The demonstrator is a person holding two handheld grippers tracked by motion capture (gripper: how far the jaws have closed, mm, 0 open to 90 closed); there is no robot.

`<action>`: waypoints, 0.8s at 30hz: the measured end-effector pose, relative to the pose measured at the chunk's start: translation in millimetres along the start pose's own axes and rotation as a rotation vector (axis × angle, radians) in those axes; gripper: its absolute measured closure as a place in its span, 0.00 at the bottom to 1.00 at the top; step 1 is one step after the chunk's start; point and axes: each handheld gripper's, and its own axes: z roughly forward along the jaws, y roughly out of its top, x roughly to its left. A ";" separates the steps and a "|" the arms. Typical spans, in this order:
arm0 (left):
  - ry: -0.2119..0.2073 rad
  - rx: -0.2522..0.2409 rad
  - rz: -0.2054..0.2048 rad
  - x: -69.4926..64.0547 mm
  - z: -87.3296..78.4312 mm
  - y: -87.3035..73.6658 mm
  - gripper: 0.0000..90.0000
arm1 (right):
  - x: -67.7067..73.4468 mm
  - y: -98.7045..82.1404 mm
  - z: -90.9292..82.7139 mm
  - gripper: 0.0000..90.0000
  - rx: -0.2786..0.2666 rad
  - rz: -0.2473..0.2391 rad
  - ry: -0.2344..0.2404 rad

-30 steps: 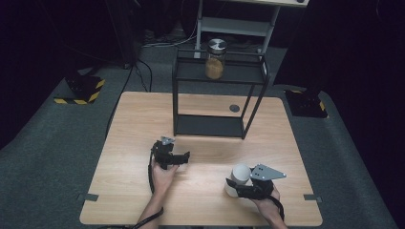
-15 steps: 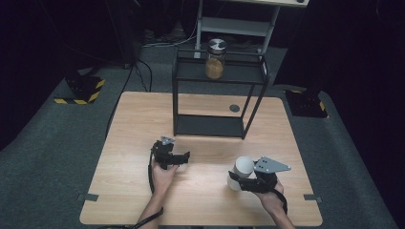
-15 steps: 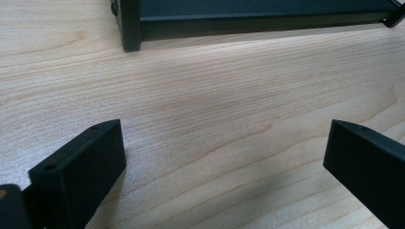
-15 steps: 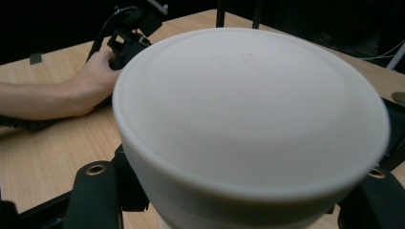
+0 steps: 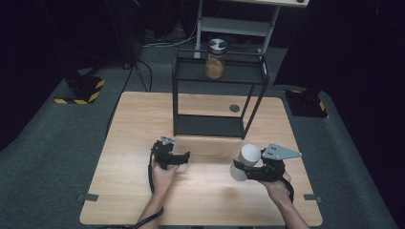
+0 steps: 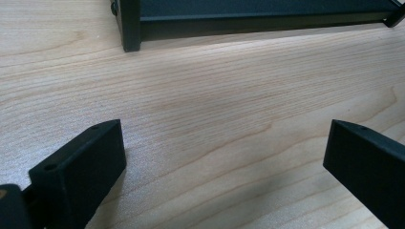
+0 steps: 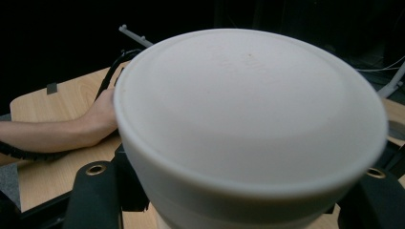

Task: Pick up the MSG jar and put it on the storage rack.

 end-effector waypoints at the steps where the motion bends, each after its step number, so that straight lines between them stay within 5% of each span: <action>1: 0.000 0.000 0.000 0.1 0.0 0.0 0.01 | 0.6 3.4 -0.8 0.38 0.000 -0.006 -0.004; 24: 0.001 -0.001 -0.001 0.0 0.0 -0.1 0.01 | -10.2 68.5 -23.9 0.38 -0.087 -0.066 -0.039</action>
